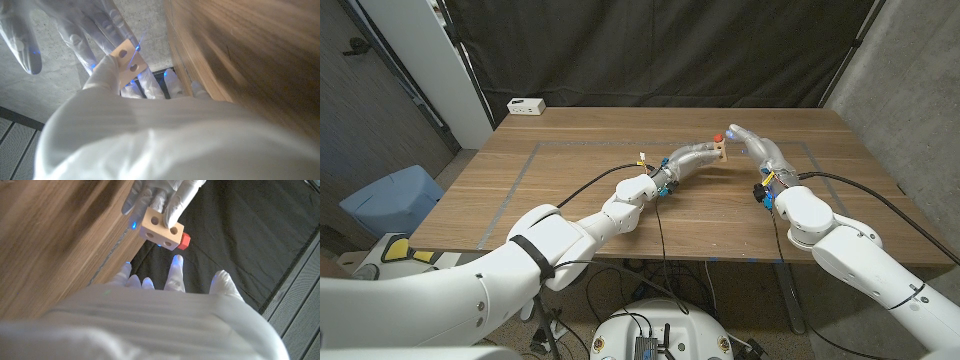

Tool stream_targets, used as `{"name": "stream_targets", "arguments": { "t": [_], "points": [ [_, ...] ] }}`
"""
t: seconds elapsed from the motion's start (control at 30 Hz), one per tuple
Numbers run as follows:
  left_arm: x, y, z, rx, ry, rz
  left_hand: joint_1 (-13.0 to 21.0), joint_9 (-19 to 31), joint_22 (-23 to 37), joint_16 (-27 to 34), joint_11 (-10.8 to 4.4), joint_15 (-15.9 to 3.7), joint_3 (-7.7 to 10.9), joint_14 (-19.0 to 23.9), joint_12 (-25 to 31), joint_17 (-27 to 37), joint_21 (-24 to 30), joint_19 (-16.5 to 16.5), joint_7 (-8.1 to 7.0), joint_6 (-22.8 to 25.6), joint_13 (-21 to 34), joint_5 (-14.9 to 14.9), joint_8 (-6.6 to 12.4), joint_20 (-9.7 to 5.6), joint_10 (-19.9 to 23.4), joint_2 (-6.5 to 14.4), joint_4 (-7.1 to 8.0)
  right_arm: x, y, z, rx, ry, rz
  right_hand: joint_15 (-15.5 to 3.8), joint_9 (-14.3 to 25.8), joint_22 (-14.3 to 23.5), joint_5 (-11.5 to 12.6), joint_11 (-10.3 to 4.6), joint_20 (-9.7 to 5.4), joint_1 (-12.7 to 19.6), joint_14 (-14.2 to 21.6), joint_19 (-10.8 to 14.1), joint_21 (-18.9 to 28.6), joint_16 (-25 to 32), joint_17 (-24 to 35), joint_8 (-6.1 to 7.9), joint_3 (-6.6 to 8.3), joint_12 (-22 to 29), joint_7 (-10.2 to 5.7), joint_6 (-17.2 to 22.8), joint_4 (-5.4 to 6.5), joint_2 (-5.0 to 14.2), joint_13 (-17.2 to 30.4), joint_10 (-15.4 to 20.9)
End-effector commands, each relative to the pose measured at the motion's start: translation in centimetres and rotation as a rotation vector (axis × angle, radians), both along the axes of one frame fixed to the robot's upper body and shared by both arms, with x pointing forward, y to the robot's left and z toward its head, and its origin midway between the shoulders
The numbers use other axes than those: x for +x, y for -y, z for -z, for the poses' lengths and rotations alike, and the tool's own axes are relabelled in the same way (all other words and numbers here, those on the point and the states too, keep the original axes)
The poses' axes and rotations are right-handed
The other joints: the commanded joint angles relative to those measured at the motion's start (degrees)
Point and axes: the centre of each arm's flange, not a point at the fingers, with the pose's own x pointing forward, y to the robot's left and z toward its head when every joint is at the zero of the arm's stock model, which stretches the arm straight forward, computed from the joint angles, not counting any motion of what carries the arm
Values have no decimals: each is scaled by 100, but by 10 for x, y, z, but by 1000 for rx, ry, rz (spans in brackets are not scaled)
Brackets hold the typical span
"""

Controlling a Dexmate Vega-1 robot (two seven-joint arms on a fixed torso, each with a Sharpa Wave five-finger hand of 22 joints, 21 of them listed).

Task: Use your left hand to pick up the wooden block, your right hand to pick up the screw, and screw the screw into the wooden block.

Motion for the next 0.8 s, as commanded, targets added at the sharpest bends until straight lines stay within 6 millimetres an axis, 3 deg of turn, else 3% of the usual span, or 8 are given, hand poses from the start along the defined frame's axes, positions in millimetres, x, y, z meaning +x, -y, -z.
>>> {"name": "stream_targets", "arguments": {
  "t": [0.03, 0.8],
  "points": [
    [-2, -1, 2, -6, 9, 3, 31, 27, 25, 19, 7, -160, 11, 20, 47, 8, 42, -3, 67, 145, 3, 30, 43, 26, 26, 46, 23, 9, 0, -3, 3, -6, -15, 33, 2, 9, -37, 5, 47, -74, -47, 0, -11, 28, 10, -19, -7, 1, -18, -18, 8, -40, 17, -20],
    [3, 3, -1, 11, -20, -9, 14, 27, 25, 14, 8, -163, 26, 22, 42, 6, 42, -5, 69, 158, 1, 33, 46, 29, 17, 53, 28, 18, -9, -6, -15, -11, -45, 38, 3, 10, -89, 3, 54, -171, -65, -25, -19, 27, 20, -13, -64, 1, 2, -14, 43, -94, 17, -29]
  ]
}}
